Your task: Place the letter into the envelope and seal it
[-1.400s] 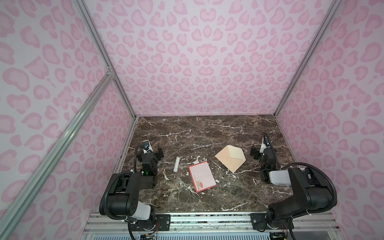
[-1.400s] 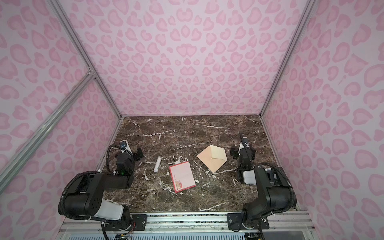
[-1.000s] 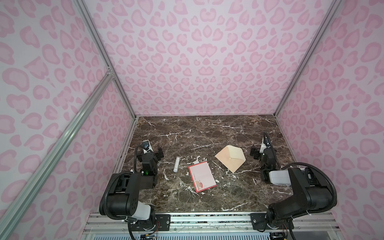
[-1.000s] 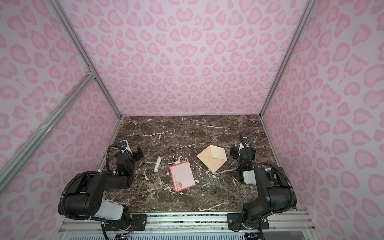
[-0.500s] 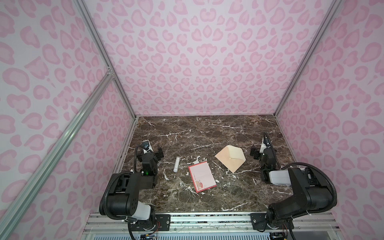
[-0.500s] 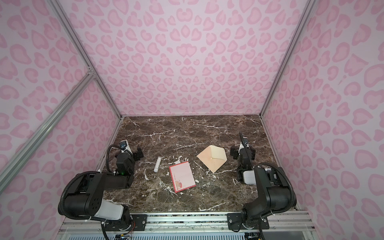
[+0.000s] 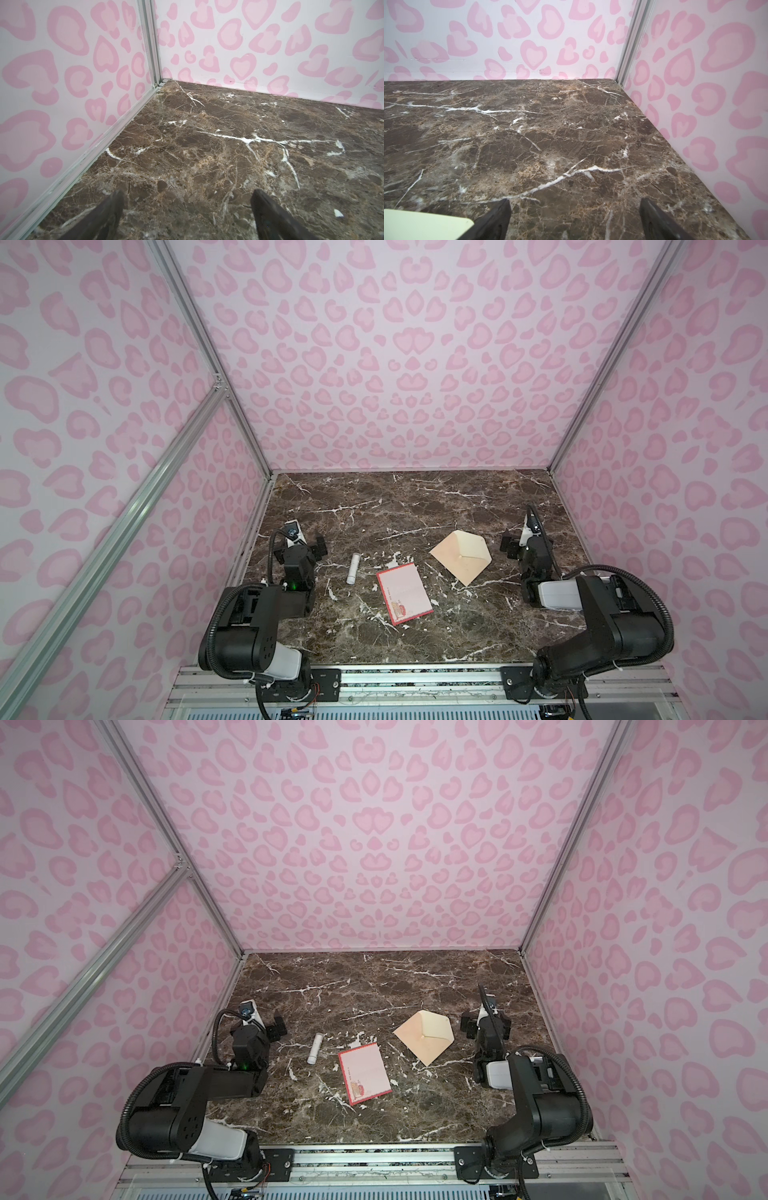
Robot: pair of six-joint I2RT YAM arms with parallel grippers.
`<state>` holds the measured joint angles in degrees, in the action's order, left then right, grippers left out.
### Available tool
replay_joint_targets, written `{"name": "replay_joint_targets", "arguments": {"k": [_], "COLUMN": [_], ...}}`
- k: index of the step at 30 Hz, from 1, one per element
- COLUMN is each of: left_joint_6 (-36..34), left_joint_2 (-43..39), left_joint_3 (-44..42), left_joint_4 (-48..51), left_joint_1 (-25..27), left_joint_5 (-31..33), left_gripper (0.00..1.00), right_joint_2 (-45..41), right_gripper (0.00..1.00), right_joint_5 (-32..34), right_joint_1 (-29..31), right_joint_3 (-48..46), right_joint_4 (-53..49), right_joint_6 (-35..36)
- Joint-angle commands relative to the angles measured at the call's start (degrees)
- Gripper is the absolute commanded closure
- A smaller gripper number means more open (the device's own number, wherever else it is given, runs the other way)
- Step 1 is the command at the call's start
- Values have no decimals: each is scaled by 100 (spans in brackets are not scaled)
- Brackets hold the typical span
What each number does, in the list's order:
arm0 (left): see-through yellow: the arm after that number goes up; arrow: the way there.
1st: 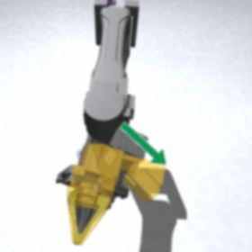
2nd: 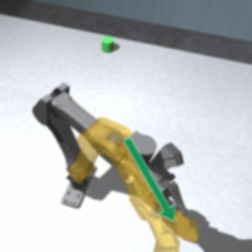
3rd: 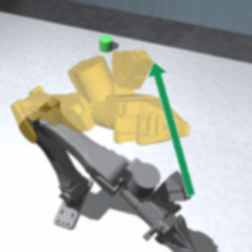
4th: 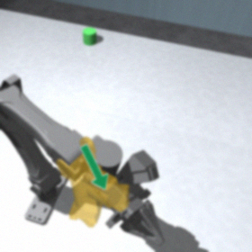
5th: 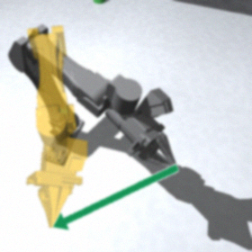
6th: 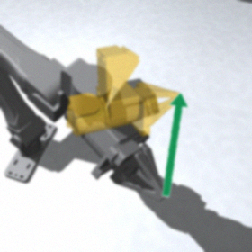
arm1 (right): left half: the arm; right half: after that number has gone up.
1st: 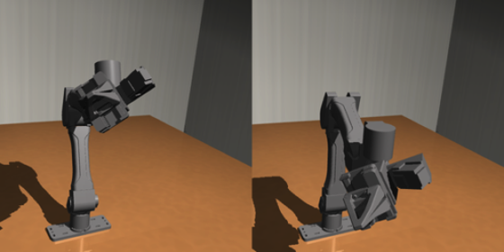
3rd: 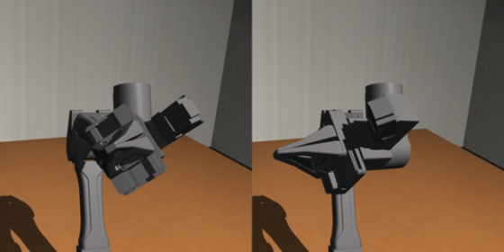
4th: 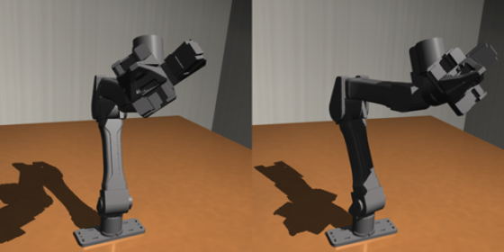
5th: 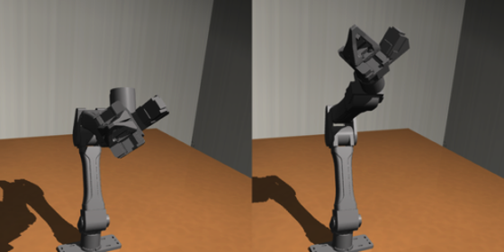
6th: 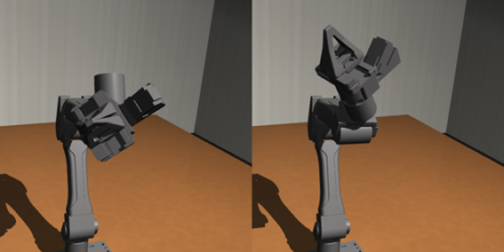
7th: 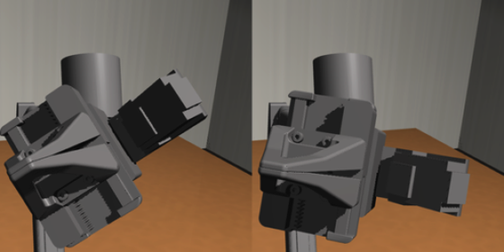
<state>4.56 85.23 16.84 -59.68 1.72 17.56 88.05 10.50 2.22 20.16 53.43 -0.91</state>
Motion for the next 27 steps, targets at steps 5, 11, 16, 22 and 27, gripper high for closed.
{"name": "replay_joint_targets", "arguments": {"k": [5,11,16,22,27], "left_joint_6": [-20,612,1490,1866,2212], "left_joint_2": [-71,-1360,-2055,-2922,-3531], "left_joint_3": [38,1598,2720,2994,2848], "left_joint_4": [-84,3706,6054,7285,7836], "left_joint_1": [-21,388,620,751,1034], "left_joint_5": [24,1451,1096,-986,-1910], "left_gripper": [2,0,8,11,13], "right_joint_2": [-78,-1555,-2293,-2722,-2736], "right_gripper": [4,8,12,16,16], "right_joint_5": [-43,762,636,-68,-33], "right_joint_1": [-1,130,259,879,2184], "right_joint_3": [-20,1289,2050,2626,2924], "right_joint_4": [199,-3236,-4862,-6156,-6826], "right_joint_6": [-12,-872,-1883,-2684,-2929]}}
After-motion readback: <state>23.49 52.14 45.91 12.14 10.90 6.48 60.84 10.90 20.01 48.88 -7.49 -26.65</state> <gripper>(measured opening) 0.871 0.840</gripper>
